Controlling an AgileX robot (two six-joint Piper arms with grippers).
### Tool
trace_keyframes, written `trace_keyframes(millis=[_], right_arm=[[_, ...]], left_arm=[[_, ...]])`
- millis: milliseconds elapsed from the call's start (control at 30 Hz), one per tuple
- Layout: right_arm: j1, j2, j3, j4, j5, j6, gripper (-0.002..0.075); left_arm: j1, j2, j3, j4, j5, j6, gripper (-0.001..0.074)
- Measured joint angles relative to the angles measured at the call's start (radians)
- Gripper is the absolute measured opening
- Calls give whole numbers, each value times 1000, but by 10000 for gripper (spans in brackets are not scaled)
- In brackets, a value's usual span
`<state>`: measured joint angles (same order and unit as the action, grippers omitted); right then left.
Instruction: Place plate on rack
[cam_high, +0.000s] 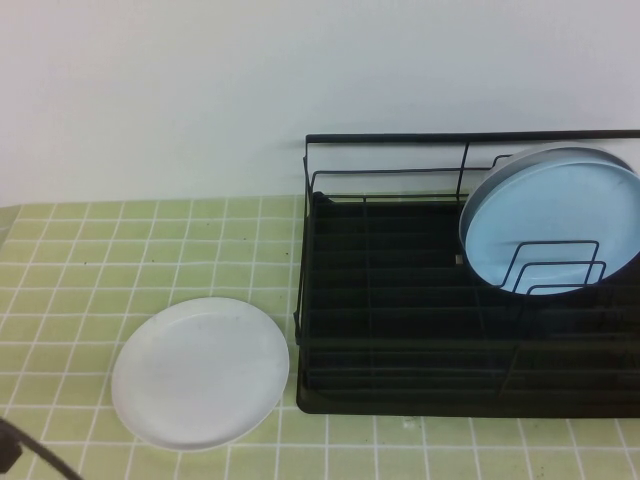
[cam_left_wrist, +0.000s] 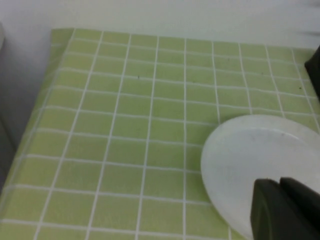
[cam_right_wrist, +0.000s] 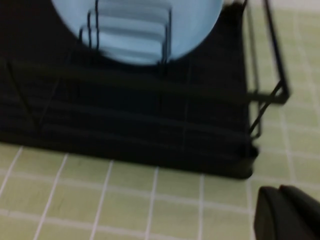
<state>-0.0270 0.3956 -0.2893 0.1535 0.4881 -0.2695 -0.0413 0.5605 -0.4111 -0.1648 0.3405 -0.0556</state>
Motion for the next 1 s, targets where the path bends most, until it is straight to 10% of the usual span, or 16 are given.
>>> trace_keyframes(millis=[200, 467, 1000], right_arm=[[0, 138, -23, 154, 59, -154, 4], [0, 135, -23, 300, 69, -339, 4], [0, 135, -23, 312, 60, -356, 3]], left_arm=[[0, 244, -147, -10, 190, 44, 66], [0, 575, -433, -49, 407, 114, 534], [0, 1078, -684, -129, 323, 260, 449]])
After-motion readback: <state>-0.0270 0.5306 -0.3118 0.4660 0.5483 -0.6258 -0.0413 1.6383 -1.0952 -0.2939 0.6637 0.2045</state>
